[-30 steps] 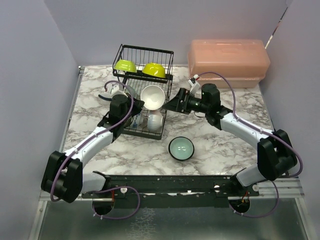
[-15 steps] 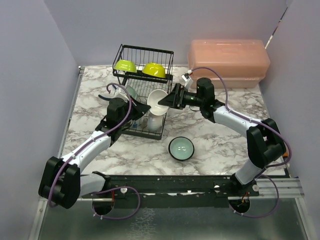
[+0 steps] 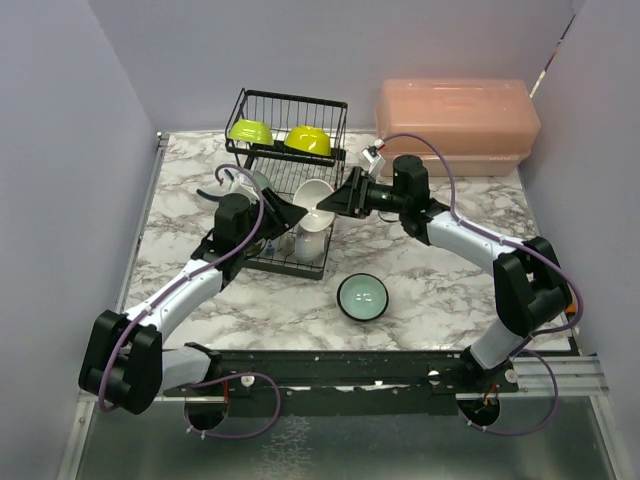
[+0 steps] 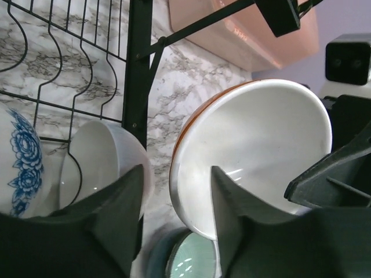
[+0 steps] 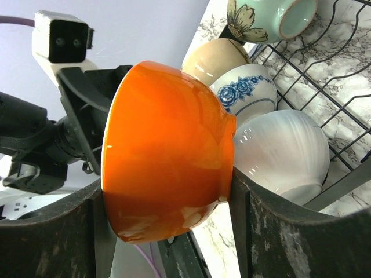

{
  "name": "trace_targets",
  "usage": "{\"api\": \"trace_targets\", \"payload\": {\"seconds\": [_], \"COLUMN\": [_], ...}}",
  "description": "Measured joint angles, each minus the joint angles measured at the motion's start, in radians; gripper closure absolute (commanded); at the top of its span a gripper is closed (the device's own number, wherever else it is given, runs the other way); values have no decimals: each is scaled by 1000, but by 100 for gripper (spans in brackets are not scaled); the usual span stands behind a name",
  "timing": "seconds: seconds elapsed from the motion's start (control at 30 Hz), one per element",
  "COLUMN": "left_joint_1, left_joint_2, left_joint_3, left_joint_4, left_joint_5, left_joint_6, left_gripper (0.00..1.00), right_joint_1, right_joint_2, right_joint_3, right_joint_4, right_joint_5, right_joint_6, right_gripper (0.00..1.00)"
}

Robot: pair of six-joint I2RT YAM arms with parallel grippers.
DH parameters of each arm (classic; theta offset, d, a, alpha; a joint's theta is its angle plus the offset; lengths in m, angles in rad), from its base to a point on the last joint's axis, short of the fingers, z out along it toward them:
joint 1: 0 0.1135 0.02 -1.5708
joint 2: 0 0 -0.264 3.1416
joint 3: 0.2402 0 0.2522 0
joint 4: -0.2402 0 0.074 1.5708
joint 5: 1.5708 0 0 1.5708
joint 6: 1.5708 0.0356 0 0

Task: Load the bowls into the dish rack
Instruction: Pick up the bowl from the dish rack.

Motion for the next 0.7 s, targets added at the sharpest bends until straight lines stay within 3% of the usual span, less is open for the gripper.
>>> {"api": "trace_targets", "payload": {"seconds": [0.3, 0.7], "left_joint_1": [67, 358], "left_joint_2": [10, -51], "left_joint_3": [132, 167], "left_joint_4": [-215, -495], "left_joint_5": [-29, -138], "left_joint_6": [196, 449], "left_gripper": [13, 10], "right_joint_1": [2, 2], "right_joint_2": [-5, -31], "right_joint_3": [80, 118], "right_joint_4": [-188, -362], "right_joint_5": [88, 191], "right_joint_6": [-132, -238], "right_gripper": [100, 100]}}
